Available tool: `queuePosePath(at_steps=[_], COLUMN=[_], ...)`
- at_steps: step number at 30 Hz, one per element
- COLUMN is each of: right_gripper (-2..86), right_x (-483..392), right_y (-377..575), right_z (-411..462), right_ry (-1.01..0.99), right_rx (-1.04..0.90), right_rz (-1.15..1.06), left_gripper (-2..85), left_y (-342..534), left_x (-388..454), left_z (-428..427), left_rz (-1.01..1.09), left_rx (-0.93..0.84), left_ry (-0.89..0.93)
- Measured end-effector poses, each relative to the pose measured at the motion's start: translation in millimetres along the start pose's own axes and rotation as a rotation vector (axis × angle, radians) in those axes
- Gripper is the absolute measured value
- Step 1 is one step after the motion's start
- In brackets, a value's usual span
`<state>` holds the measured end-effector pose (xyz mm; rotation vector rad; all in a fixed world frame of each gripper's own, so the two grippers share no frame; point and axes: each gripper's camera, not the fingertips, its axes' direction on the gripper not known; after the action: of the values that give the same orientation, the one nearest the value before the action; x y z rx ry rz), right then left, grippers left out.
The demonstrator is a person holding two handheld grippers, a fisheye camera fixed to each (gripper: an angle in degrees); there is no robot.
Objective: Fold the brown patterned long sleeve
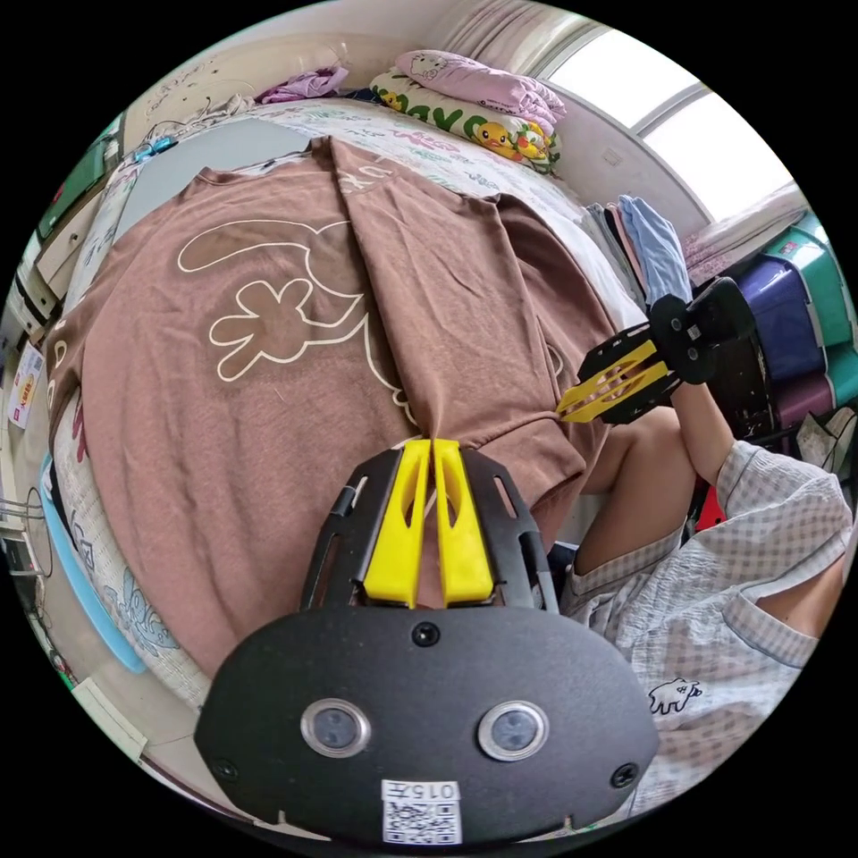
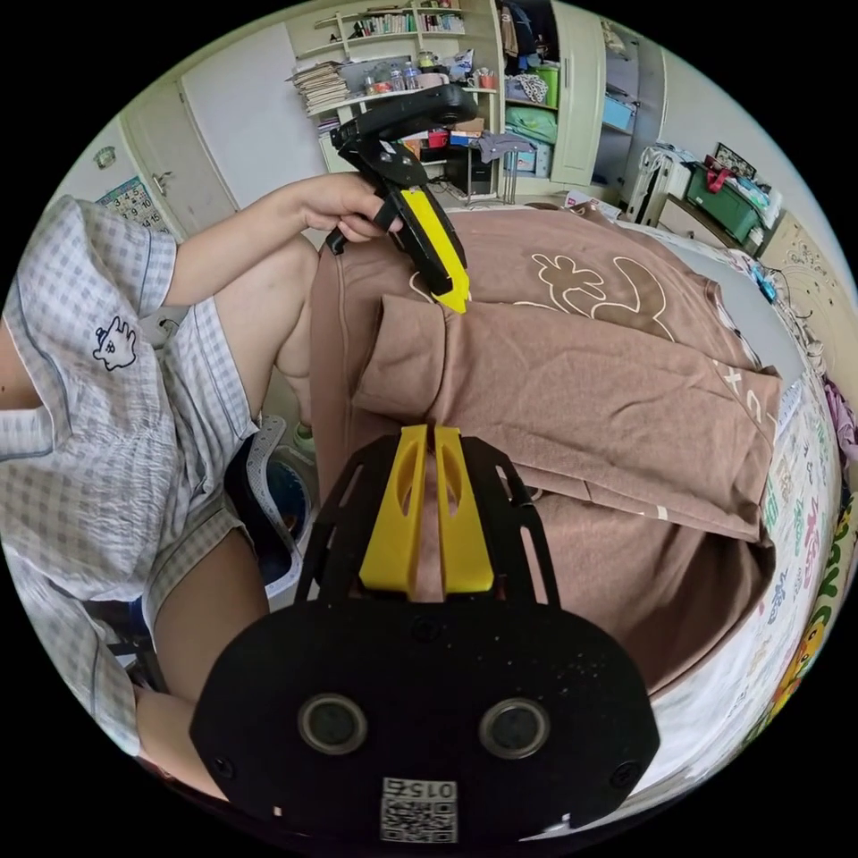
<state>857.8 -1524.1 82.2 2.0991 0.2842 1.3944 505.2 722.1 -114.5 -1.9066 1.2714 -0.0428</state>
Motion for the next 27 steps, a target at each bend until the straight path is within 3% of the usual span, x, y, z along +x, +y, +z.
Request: queuePosePath(at_steps=[10, 15, 21, 27], right_gripper=[-0.3, 2.1, 12.4, 11.2], right_x=[-9.2, 6.8, -35.2, -60.2], right_y=[11.0, 30.1, 0.4, -16.8], right_z=[0.1, -38.6, -21.5, 20.8], right_ry=[0.041, -0.072, 0.031, 0.058], right_rx=[-0.056, 0.104, 0.076, -0.010], right_rz=[-0.023, 0.052, 0.009, -0.041], left_gripper=[0.6, 2.6, 6.0, 6.9], left_y=[11.2, 27.6, 64.3, 76.5], left_x=[20.6, 29.9, 80.0, 130.5], left_z=[6.3, -2.6, -28.8, 1.1], left_rz=[0.010, 0.045, 0.341, 0.564], left_rx=[-0.011, 0.017, 0.124, -0.020], left_ry=[-0.004, 0.050, 0.161, 0.075])
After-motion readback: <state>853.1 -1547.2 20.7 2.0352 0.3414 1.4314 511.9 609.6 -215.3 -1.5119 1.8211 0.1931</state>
